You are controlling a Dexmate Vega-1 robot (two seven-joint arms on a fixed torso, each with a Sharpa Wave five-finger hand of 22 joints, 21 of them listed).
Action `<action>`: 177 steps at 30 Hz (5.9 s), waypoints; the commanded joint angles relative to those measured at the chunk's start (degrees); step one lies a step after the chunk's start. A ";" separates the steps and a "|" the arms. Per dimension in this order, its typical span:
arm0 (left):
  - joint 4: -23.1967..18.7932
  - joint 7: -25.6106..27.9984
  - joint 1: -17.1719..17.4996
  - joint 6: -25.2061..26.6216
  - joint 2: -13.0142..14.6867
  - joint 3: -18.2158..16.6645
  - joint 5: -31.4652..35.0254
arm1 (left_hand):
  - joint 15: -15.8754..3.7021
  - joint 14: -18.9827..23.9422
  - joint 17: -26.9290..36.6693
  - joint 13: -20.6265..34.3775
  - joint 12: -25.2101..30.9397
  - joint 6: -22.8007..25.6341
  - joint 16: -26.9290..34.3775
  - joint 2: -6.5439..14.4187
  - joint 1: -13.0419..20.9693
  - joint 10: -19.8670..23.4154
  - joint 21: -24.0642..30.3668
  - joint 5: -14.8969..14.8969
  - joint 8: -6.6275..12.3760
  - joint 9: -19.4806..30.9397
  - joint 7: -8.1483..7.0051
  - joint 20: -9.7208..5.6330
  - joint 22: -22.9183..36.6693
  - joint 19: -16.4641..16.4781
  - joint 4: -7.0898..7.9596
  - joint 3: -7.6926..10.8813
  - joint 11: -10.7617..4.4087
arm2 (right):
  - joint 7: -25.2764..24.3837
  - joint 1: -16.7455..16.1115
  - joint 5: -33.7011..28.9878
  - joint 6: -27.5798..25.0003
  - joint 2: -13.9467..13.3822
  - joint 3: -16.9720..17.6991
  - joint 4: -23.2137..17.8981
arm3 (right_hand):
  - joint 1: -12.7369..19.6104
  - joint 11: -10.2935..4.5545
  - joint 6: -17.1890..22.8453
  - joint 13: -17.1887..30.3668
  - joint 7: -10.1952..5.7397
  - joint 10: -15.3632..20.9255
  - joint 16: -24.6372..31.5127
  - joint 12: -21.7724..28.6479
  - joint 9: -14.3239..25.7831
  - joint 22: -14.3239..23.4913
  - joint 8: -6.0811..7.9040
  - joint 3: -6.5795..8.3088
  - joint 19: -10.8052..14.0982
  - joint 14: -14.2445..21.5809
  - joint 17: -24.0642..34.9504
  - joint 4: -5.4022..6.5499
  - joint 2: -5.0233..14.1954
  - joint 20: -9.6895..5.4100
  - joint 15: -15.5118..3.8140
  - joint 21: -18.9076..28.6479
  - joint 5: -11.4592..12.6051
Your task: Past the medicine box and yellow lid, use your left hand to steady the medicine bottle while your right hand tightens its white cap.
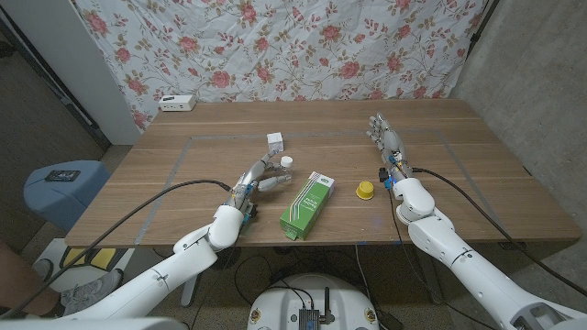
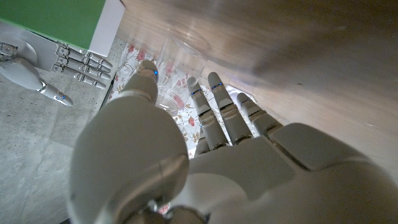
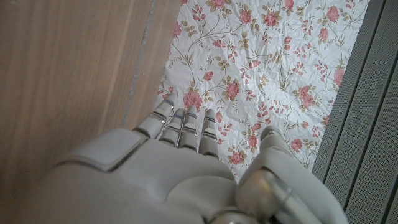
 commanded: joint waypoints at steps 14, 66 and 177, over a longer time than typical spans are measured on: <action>0.16 -1.32 -0.20 0.79 0.68 0.26 -0.76 | -7.72 -0.90 0.06 0.05 0.18 -0.74 -0.10 -0.39 -1.57 -1.25 0.00 0.60 0.17 0.30 -0.56 -0.19 0.08 -1.60 0.31 -0.93 -0.11 | -0.18 0.18 -0.22 -0.26 -0.04 -0.01 -0.06 | -0.25 0.07 0.91 0.16 0.02 -0.16 -0.08 -0.21 0.15 0.16 -0.03 0.48 0.44 0.19 0.08 0.06 -0.04 -1.62 0.30 0.10 0.45; -2.98 -4.98 2.29 -0.48 2.25 -2.07 -6.84 | 0.93 -26.06 0.42 -0.31 -0.42 -7.62 -0.29 -2.88 -12.04 -26.52 -0.09 4.82 0.03 0.23 -11.21 4.56 0.13 -13.61 3.21 -10.05 3.36 | -0.66 0.38 -0.86 -1.10 0.01 -0.49 -0.23 | -1.06 0.62 0.70 0.19 -1.34 -0.99 -0.23 -0.38 0.16 0.19 -0.19 0.83 -0.87 -0.47 0.12 0.07 -0.35 0.67 2.24 -0.20 0.44; 0.89 -6.94 3.31 -12.78 -7.61 -11.03 -27.07 | 6.60 -38.17 0.72 -0.52 0.97 -4.35 0.65 13.06 -32.23 -40.57 1.15 5.01 0.35 0.20 -1.90 2.34 0.30 -10.79 16.92 -12.45 9.07 | 5.28 2.50 6.90 -4.84 -1.87 1.41 0.57 | -5.04 -1.76 -9.19 -0.01 -3.24 -6.97 -0.28 -0.72 -0.08 0.17 -0.61 0.02 -3.27 -4.71 0.08 1.55 -1.33 -1.43 -0.31 0.03 1.46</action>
